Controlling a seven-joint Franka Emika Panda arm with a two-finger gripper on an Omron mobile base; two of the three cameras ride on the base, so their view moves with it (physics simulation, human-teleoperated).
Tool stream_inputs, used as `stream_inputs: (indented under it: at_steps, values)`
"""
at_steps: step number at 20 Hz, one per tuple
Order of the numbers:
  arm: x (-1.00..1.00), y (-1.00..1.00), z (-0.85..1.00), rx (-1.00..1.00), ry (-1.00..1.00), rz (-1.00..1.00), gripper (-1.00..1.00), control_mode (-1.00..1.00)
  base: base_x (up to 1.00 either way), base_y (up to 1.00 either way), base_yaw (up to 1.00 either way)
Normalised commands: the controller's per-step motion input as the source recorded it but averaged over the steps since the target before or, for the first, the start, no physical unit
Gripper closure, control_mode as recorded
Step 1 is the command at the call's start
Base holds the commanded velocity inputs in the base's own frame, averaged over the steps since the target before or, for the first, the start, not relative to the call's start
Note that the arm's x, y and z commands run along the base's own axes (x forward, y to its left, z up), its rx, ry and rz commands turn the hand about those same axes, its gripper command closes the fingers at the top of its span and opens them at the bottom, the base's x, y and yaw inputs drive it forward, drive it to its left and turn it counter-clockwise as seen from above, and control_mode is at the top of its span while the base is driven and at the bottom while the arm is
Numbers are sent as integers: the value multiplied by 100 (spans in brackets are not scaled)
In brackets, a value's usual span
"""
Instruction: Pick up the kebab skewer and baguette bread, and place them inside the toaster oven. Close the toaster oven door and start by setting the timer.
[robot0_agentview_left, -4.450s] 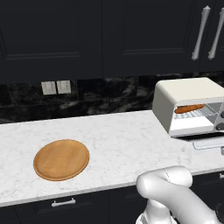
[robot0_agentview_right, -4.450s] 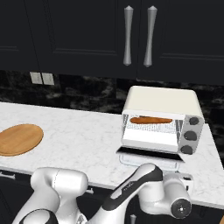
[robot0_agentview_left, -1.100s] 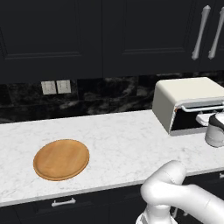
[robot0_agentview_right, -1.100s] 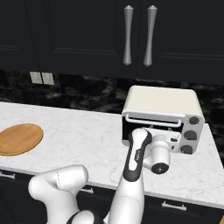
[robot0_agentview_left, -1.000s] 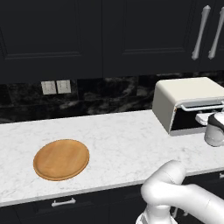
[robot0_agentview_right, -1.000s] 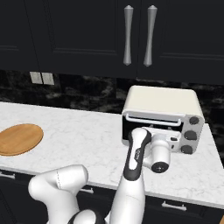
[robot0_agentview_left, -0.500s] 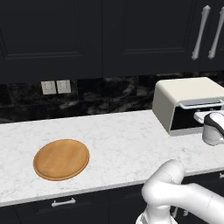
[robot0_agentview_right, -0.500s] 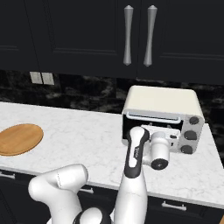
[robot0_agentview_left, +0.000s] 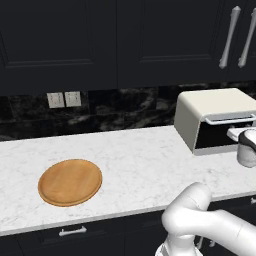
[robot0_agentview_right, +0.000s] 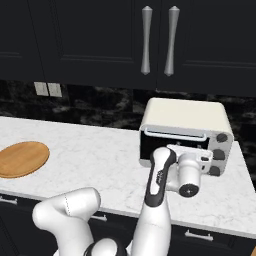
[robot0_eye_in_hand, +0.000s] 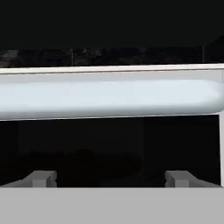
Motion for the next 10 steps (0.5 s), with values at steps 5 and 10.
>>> stream_inputs:
  at_steps: [5,10]
  values:
    - [-38,-78,0,1,0,5,-100,-100,0,0,0]
    - [-49,-73,-5,1,0,10,-100,-100,0,0,0]
